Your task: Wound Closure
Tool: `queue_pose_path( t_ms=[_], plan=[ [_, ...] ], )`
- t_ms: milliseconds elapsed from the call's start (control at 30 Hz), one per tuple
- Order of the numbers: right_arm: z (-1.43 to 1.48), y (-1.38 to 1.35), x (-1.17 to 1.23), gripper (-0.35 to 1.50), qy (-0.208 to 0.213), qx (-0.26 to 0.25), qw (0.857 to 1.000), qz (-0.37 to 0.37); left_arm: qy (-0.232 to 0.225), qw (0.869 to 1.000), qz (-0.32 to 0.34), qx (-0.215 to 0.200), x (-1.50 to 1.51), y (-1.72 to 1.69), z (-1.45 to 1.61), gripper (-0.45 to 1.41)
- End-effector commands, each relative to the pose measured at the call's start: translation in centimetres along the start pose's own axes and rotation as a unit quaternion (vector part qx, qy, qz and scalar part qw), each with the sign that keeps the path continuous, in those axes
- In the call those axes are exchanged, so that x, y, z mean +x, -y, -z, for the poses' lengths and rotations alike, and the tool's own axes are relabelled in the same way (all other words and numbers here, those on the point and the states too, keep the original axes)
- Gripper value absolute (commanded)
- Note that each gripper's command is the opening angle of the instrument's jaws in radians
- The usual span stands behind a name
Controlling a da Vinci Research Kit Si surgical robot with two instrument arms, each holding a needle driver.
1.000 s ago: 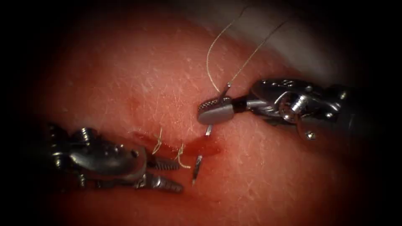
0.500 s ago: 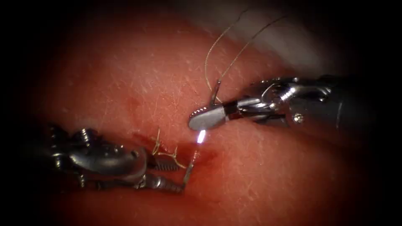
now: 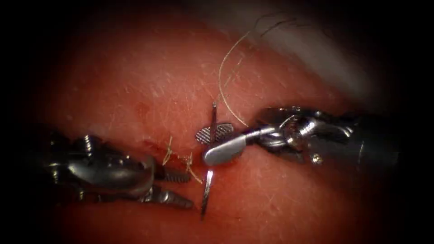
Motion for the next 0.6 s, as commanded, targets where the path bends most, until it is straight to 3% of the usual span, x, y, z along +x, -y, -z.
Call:
queue_pose_path(
  t_ms=[33, 200, 367, 533, 600],
  plan=[
    [0.02, -0.12, 0.06, 1.38, -0.005, -0.015, 1.0, 0.012, -0.007, 1.0, -0.016, -0.002, 0.01, -0.02, -0.07, 0.32],
    [0.34, -0.24, 0.19, 1.41, -0.037, -0.05, 0.998, 0.023, -0.03, 0.991, -0.127, 0.015, 0.17, -0.01, 0.03, 0.43],
    [0.41, -0.23, 0.16, 1.36, -0.031, -0.044, 0.998, 0.023, -0.086, 0.974, -0.206, 0.038, 0.42, -0.12, 0.04, 0.47],
    [0.4, -0.2, 0.13, 1.33, -0.028, -0.042, 0.998, 0.027, -0.119, 0.964, -0.232, 0.058, 0.72, -0.2, -0.08, 0.54],
    [0.41, -0.19, 0.12, 1.33, -0.028, -0.041, 0.998, 0.027, -0.118, 0.963, -0.236, 0.061, 0.7, -0.18, -0.14, 0.56]
  ],
)
